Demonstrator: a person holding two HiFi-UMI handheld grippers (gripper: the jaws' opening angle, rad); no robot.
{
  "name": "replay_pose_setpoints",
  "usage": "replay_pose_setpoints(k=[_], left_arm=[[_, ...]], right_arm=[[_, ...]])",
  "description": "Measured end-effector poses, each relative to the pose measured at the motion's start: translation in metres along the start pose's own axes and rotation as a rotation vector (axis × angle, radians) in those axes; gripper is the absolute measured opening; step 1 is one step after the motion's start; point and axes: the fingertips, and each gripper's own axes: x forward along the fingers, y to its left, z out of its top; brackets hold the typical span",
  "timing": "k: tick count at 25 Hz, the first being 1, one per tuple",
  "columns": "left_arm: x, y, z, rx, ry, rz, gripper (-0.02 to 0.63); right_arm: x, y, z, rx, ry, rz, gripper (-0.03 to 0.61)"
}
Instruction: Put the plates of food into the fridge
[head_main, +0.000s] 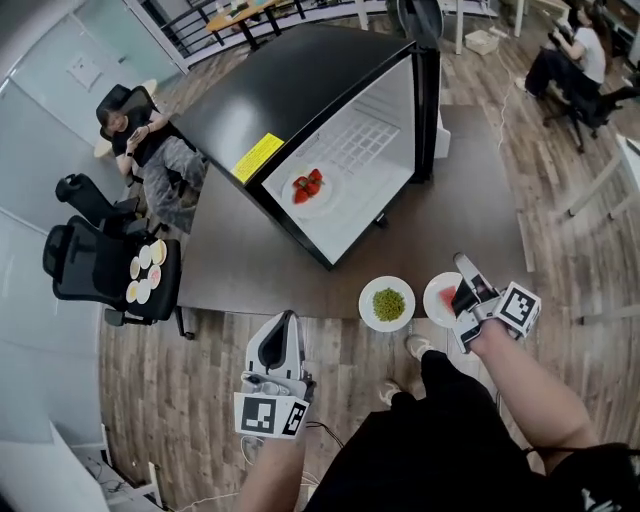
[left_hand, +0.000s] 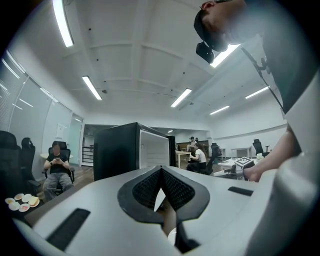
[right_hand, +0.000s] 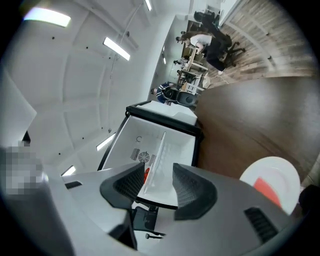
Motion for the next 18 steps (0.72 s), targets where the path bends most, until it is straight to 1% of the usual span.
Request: replay_pose_setpoints(k=[2,4,9,15,18], left_arm=[[0.002,-0.01,-0.008,0.007,0.013,-0.047,0.005],[0.003,-0.021,-0.014,0.017,0.022,-0.09,0.005],[-0.002,-0.039,-0.024,0.014,0.038,-0.147,0.005],[-0.007,-0.043,-0.031,0.038,0.063,-0.164,0.005],[-0.01,-0.043,-0.036,0.043,0.089,-0.166,0.005]], right_arm=[[-0.023,-0.013,-0.003,0.018,-0.035,-0.036,0.184],[-0.043,-0.025,-0.012,0.015,-0.048,-0.066,0.184],[-0.085,-0.054,-0.045,0.051,-0.06,-0.147,0.184],[-0.119,-0.095,-0.076,0.065,-0.047,-0.246,0.184],[-0.132,-0.119,-0.092,0.106,-0.048,-0.3,0.184]])
